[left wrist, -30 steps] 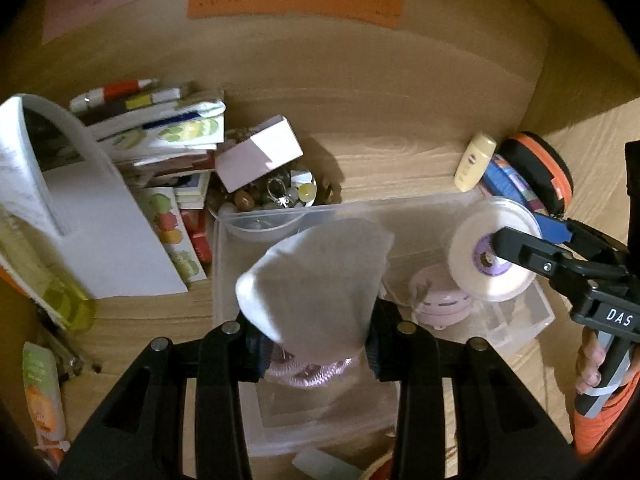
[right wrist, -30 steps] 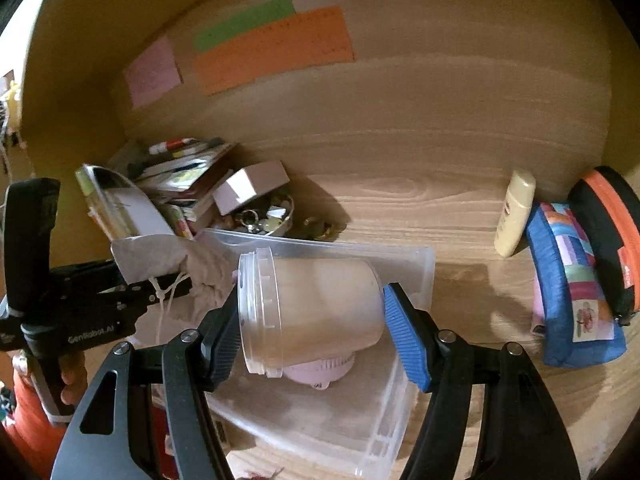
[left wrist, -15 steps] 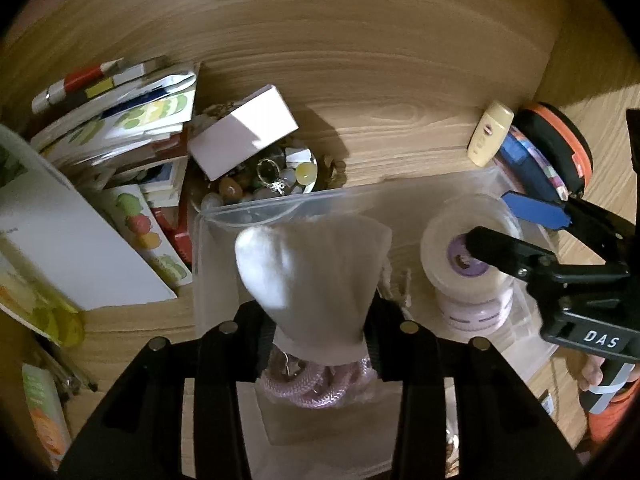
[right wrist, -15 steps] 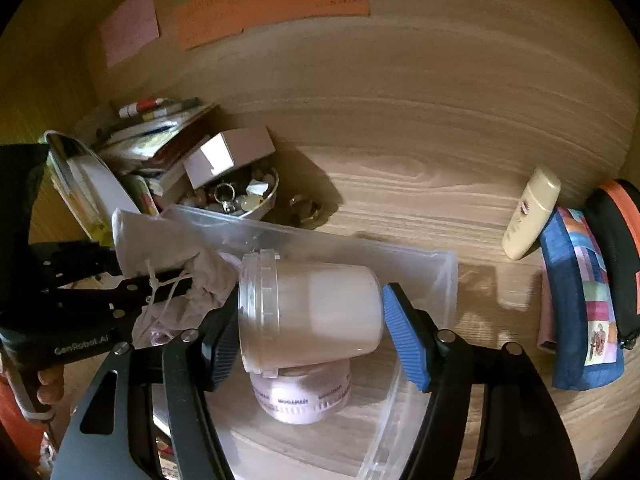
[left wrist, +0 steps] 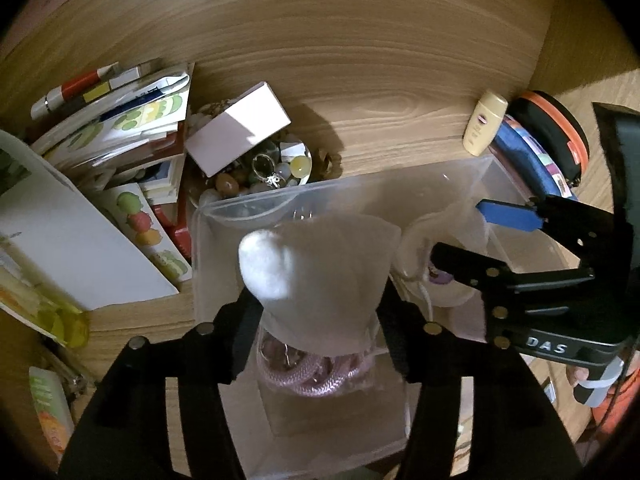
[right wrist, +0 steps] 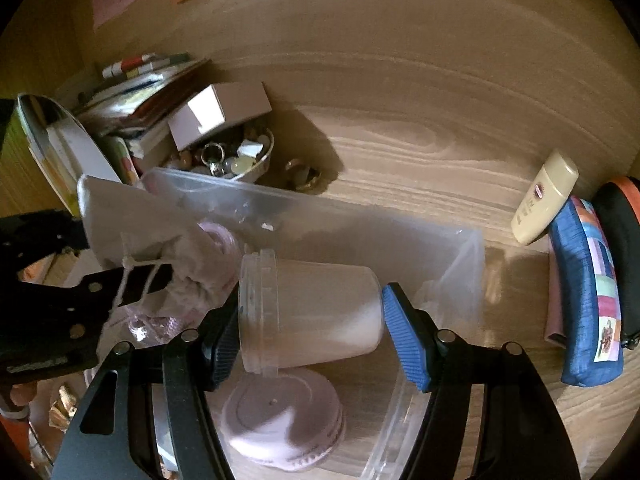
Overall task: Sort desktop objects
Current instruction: 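Carry the pouch and cup into the clear box and release them, then move both grippers back over the desk toward the white jar and blue card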
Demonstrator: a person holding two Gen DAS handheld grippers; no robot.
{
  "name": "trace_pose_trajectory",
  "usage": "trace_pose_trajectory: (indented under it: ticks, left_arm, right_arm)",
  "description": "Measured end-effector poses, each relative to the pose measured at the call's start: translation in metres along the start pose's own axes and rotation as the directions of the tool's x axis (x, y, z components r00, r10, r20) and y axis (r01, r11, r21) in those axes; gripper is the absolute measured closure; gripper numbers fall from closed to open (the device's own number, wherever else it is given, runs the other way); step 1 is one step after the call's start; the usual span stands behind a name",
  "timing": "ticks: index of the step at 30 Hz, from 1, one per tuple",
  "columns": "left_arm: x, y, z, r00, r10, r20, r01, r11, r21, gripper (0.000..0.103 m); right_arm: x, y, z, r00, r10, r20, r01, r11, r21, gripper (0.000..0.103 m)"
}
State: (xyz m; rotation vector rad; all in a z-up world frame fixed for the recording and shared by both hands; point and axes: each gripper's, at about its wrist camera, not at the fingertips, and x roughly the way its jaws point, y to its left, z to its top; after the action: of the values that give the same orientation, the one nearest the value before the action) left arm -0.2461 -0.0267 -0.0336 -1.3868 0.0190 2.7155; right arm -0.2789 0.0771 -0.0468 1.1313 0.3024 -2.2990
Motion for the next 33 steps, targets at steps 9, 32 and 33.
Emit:
trace_pose_trajectory:
  ticks: [9, 32, 33]
  left_arm:
    - [-0.021, -0.004, -0.009, 1.000, -0.002, 0.020, 0.002, 1.000, 0.017, 0.033]
    - [-0.095, -0.012, -0.038, 0.994, 0.003, 0.113, -0.004, 1.000, 0.013, 0.024]
    - [-0.100, -0.011, -0.044, 0.992, 0.010, 0.122, -0.011, 1.000, 0.012, 0.024]
  right_arm:
    - [-0.002, 0.004, -0.003, 0.999, -0.020, -0.050, 0.019, 1.000, -0.010, 0.039]
    - [-0.130, 0.021, -0.032, 0.968, -0.069, 0.243, 0.077, 0.997, -0.022, 0.014]
    - [-0.136, 0.022, -0.037, 0.964, -0.076, 0.255, 0.084, 0.996, -0.023, 0.012]
